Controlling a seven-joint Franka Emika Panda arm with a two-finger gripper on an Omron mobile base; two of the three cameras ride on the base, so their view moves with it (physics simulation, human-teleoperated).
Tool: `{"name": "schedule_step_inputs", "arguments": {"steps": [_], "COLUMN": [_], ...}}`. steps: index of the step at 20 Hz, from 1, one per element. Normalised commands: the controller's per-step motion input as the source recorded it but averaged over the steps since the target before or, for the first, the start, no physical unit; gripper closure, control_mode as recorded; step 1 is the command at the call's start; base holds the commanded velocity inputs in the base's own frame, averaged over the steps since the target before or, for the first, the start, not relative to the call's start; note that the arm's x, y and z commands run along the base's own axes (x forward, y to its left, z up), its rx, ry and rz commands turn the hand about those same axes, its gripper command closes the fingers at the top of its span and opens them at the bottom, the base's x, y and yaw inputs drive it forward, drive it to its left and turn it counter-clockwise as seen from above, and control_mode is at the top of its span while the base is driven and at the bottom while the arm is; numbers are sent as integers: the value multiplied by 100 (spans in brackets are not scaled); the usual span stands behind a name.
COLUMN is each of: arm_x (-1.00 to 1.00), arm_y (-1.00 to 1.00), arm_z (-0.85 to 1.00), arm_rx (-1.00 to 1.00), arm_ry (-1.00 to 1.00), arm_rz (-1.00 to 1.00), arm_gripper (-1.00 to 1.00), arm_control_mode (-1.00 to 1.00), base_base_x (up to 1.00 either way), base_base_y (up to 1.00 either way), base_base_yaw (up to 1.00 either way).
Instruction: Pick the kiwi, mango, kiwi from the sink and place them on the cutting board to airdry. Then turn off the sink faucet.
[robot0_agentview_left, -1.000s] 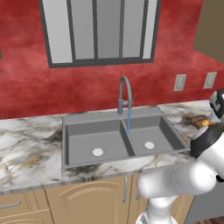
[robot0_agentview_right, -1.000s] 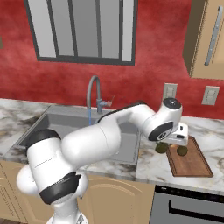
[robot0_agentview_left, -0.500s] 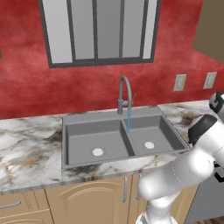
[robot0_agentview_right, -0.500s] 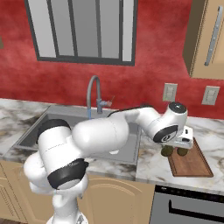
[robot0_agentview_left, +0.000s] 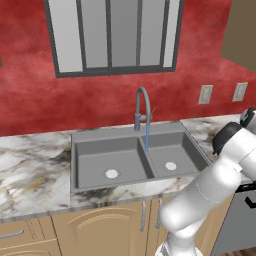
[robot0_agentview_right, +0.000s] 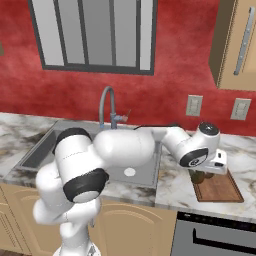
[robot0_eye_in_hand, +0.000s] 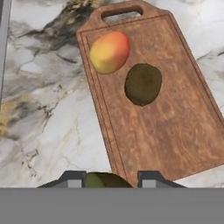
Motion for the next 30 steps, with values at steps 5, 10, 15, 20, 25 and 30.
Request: {"name": "schedule_step_inputs", "arguments": {"steps": [5,10,15,20,25,30], "arm_x": [6,6,11,16,16,15], "arm_y": [-31,-34,-19,-9,-5,-6], "arm_z": [-15,-13,-11,-18,-21,-22], "arm_rx": [0,0,0,0,0,0], "arm_ry": [1,0,1,3,4,4], "arm_rz": [0,0,0,0,0,0], "arm_gripper": [100,100,100,100,100,100], "arm_control_mode": [-100,-100,-100,-100,-100,-100], "base_base_x": [0,0,0,0,0,0], "base_base_y": [0,0,0,0,0,0], "base_base_yaw": [0,0,0,0,0,0]}}
